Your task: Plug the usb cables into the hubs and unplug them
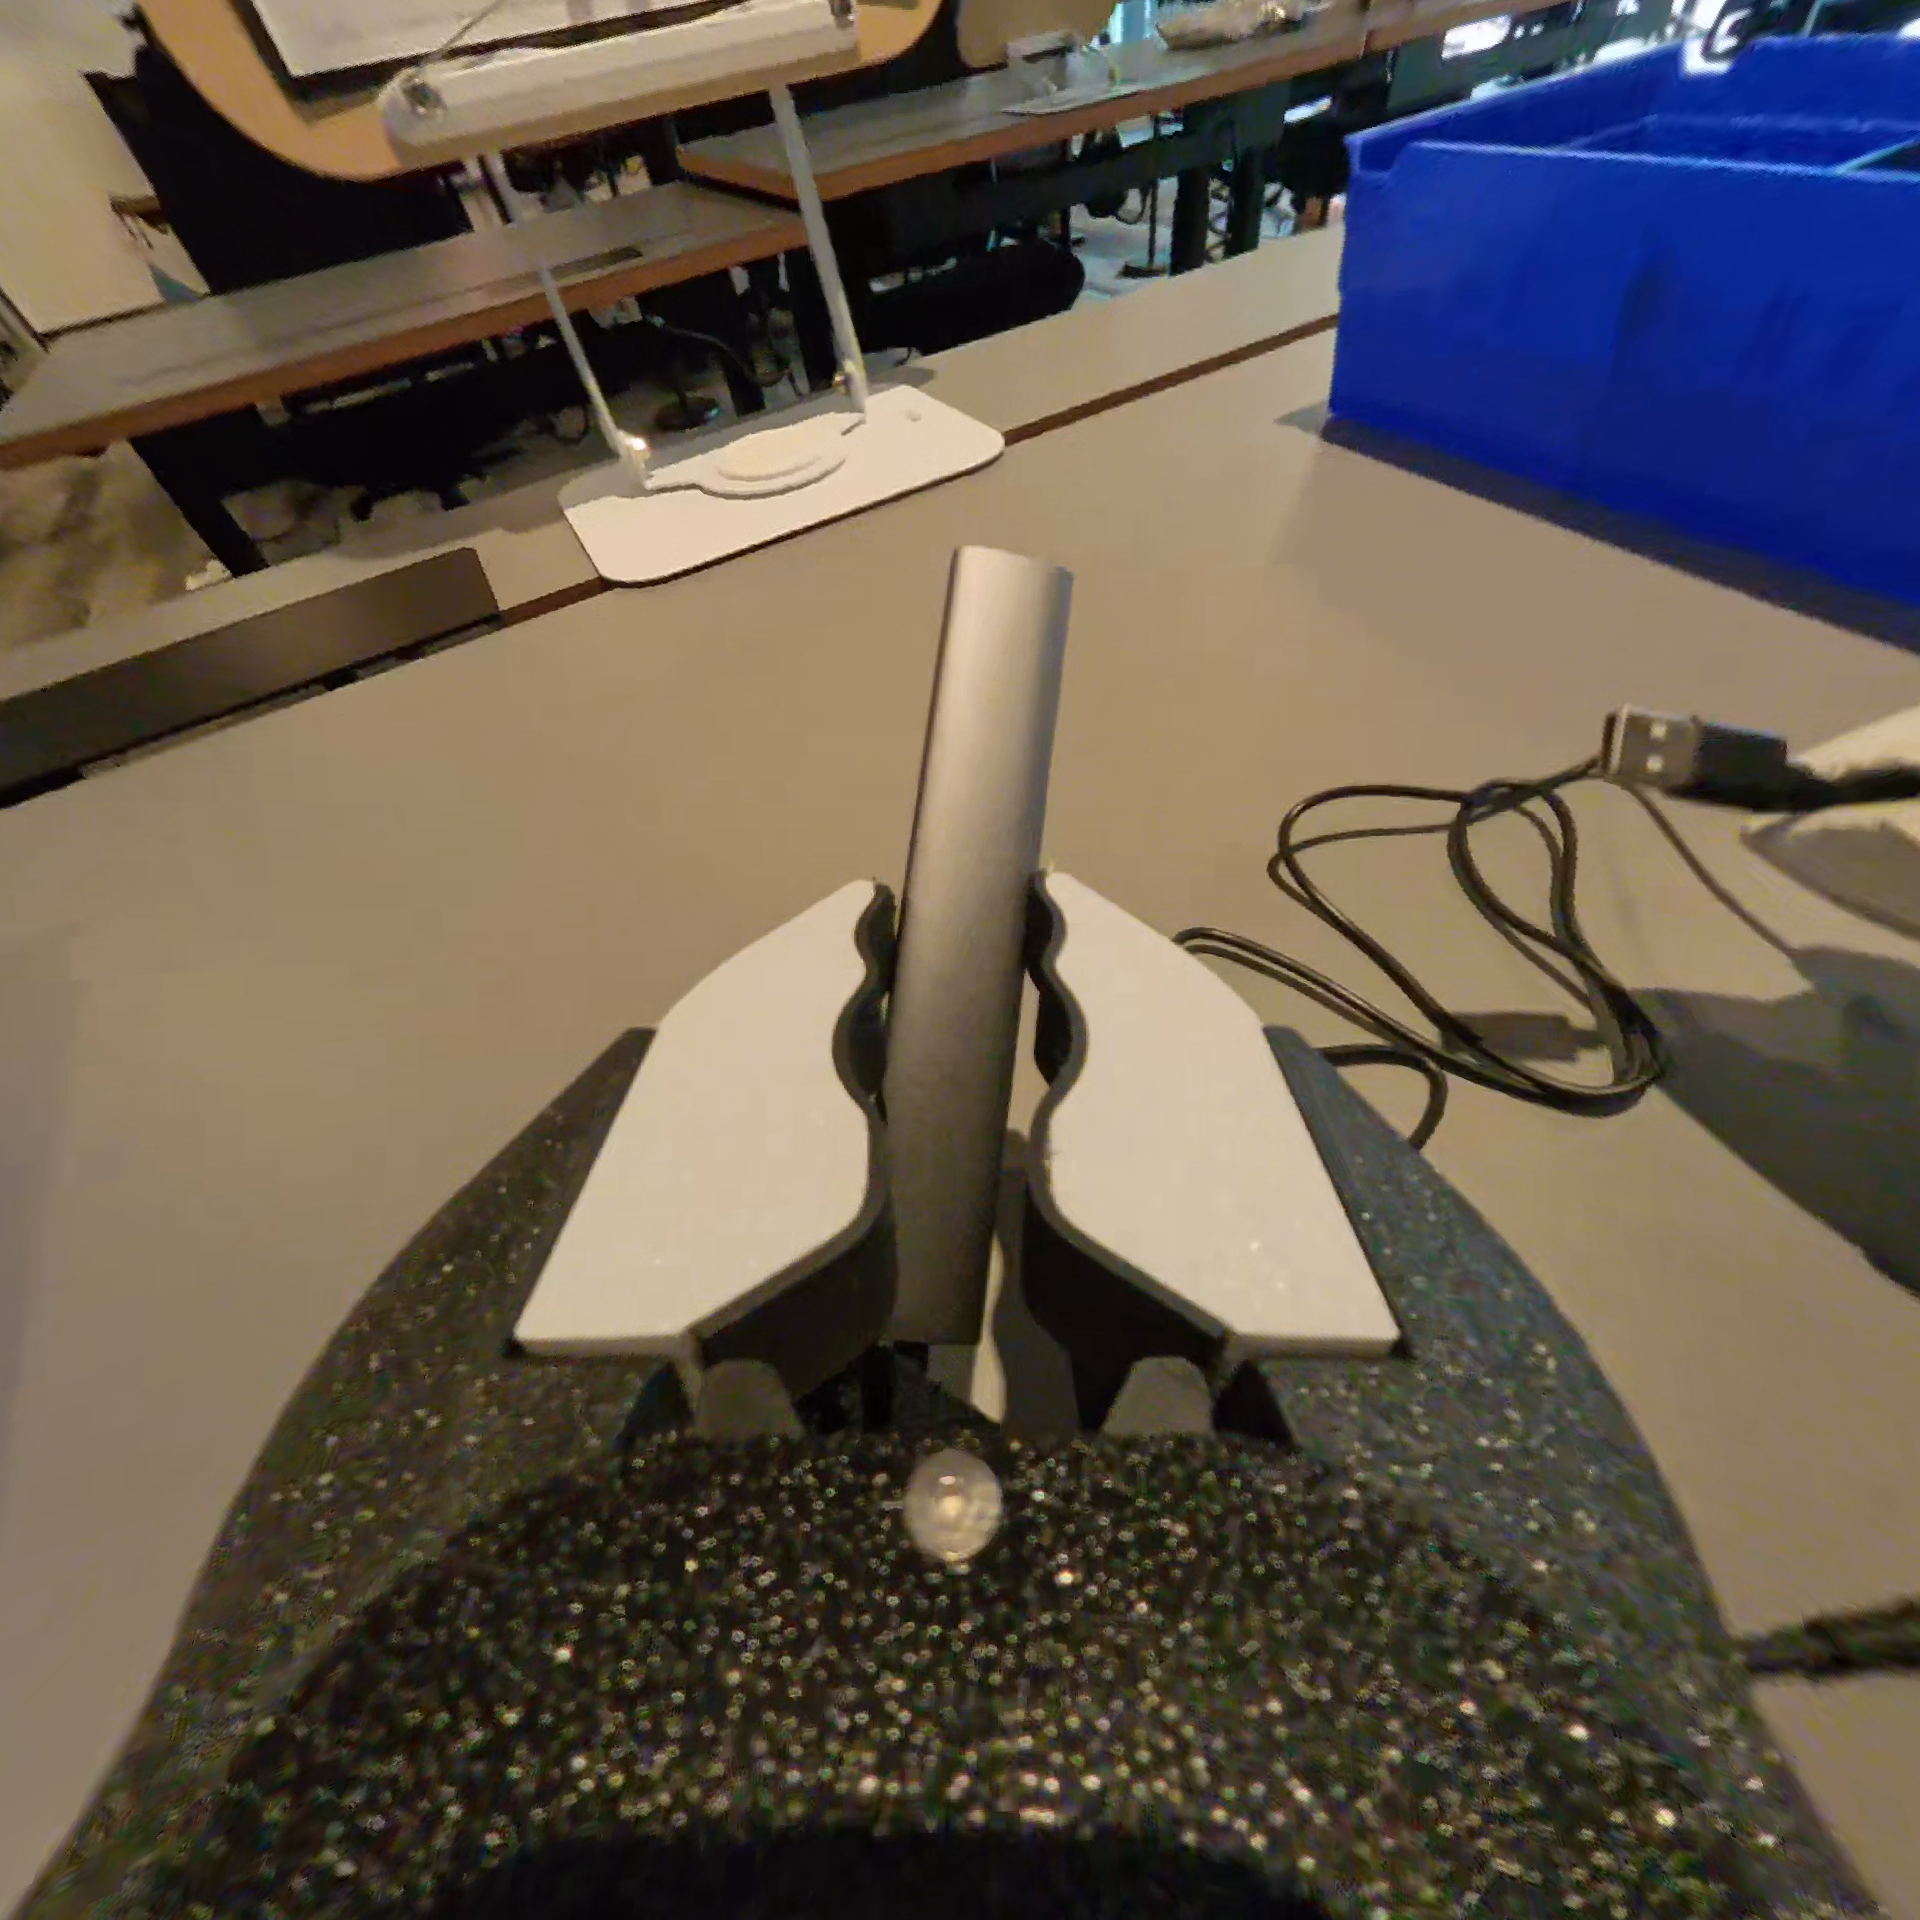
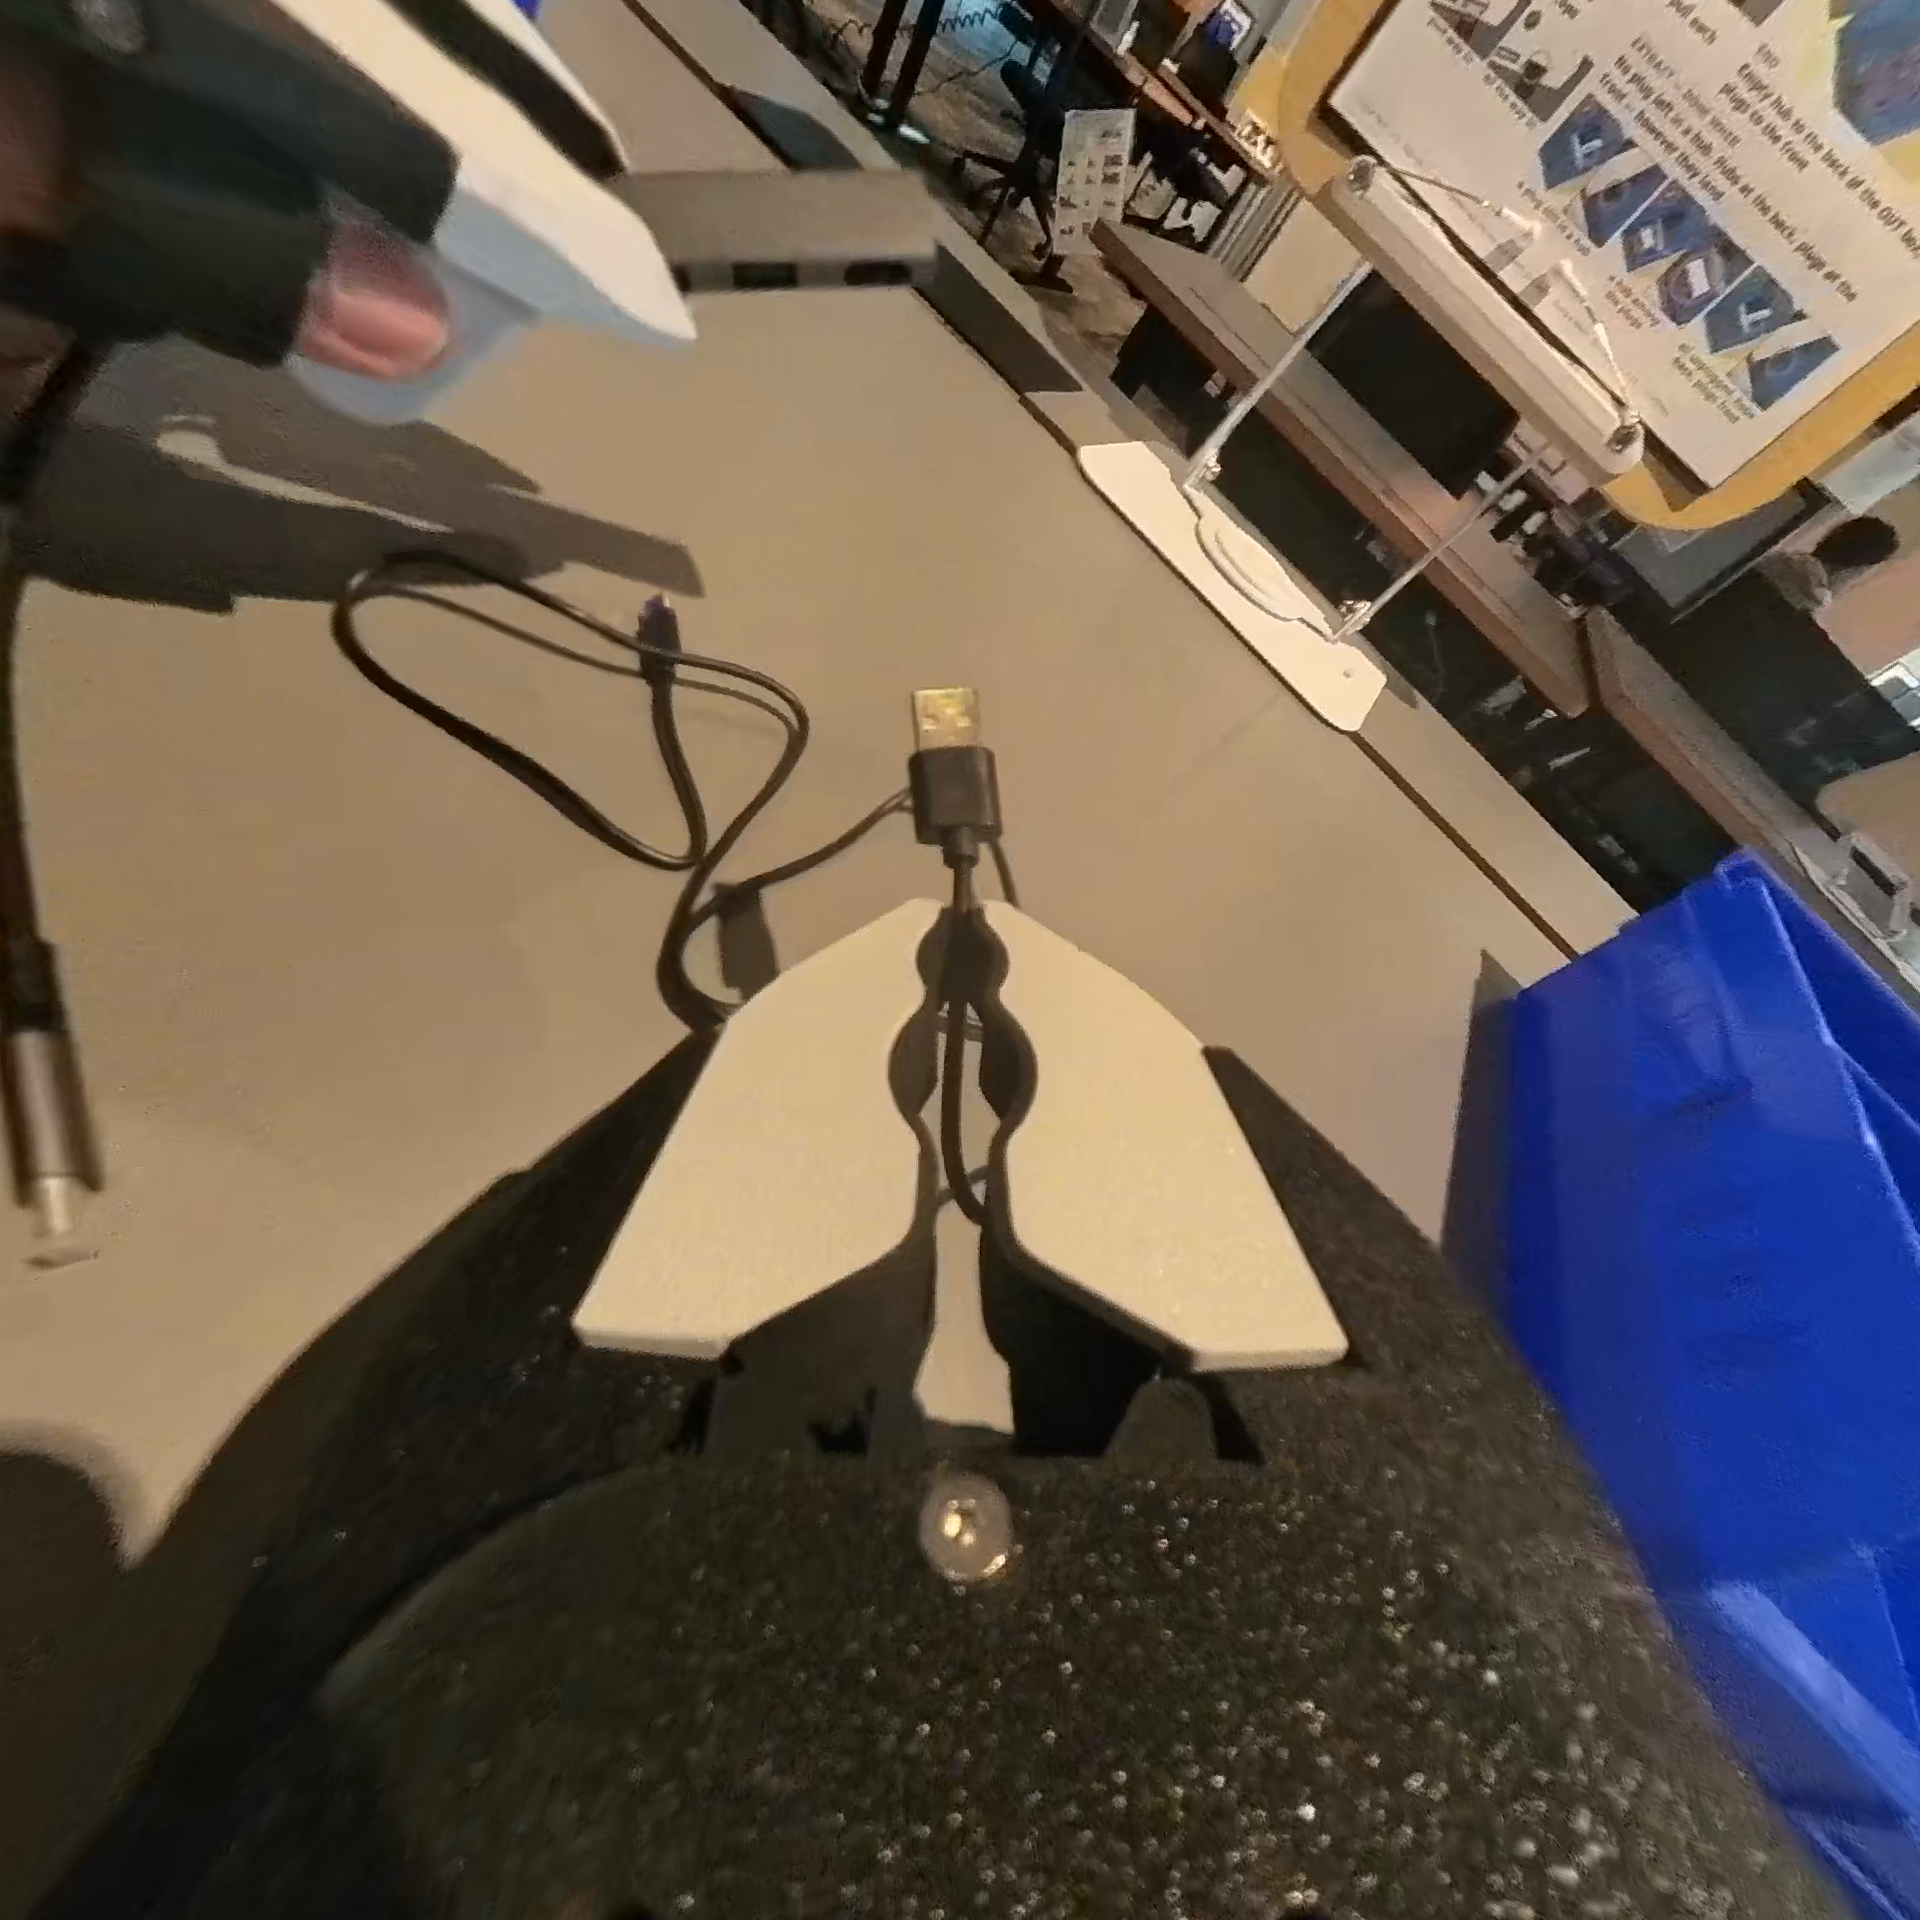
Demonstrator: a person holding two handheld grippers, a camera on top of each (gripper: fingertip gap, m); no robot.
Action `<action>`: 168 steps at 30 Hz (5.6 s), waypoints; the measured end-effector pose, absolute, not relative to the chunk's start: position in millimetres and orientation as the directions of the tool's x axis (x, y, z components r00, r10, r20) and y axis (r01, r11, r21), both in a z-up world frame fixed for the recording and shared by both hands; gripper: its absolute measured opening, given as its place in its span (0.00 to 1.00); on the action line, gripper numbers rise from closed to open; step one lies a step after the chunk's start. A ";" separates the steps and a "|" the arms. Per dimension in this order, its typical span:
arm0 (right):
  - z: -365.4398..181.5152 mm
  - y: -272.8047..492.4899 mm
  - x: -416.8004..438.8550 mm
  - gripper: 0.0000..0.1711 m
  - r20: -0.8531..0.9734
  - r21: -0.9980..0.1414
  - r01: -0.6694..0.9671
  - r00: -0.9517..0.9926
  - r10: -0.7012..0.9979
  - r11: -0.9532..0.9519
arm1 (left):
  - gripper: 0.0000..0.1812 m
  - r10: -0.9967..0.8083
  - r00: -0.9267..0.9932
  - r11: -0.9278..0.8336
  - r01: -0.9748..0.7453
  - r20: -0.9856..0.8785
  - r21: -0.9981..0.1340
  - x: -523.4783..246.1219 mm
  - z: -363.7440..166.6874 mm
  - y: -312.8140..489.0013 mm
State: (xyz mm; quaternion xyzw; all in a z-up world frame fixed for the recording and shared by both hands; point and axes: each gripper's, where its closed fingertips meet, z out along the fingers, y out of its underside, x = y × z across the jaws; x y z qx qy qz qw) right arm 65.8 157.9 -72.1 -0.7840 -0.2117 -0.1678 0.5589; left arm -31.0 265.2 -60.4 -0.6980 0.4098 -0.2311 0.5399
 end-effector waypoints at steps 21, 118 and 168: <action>-76.6 155.7 88.2 0.21 0.575 -0.755 0.569 0.813 0.087 -0.326 | 0.13 -0.927 0.339 0.076 -0.242 -0.158 -0.967 -9.7 -44.4 221.7; -33.4 238.4 387.8 0.36 0.386 -0.537 0.150 0.918 -0.084 -0.830 | 0.06 -0.782 0.369 0.231 -0.578 -0.503 -0.783 -14.5 -80.8 231.6; -104.9 159.2 64.4 0.23 0.109 -0.801 0.313 0.914 0.390 -0.510 | 0.05 -0.755 0.474 0.027 -0.668 -0.453 -0.744 -35.3 -99.5 245.5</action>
